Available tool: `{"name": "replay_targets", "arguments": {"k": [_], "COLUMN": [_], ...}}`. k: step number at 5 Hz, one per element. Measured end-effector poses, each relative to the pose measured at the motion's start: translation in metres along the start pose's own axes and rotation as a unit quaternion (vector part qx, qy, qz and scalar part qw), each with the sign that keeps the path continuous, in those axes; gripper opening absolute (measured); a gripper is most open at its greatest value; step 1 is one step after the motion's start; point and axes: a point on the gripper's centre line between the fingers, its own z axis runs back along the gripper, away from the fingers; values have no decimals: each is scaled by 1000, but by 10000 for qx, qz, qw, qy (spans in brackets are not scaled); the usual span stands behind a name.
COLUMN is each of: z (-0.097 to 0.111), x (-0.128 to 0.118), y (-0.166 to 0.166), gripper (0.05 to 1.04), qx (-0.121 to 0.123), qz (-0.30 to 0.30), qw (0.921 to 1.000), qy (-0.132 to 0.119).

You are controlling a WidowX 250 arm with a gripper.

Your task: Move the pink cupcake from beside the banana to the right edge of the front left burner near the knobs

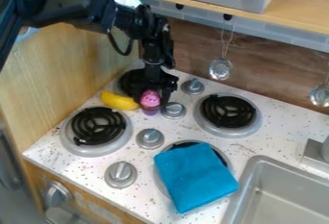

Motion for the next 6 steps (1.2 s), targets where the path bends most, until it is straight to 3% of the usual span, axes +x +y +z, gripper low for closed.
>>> {"name": "replay_targets", "arguments": {"k": [1, 3, 4, 5, 6], "z": [-2, 13, 51, 74, 75], "x": [-1, -11, -8, -29, -61], "y": [-1, 1, -1, -11, -7], "gripper": [890, 889, 889, 889, 889], "qx": [-64, -224, -394, -546, -609], "qz": [65, 75, 19, -237, -369], "qw": [9999, 9995, 9969, 9947, 9950], "qy": [-56, -232, -681, -839, -705]}}
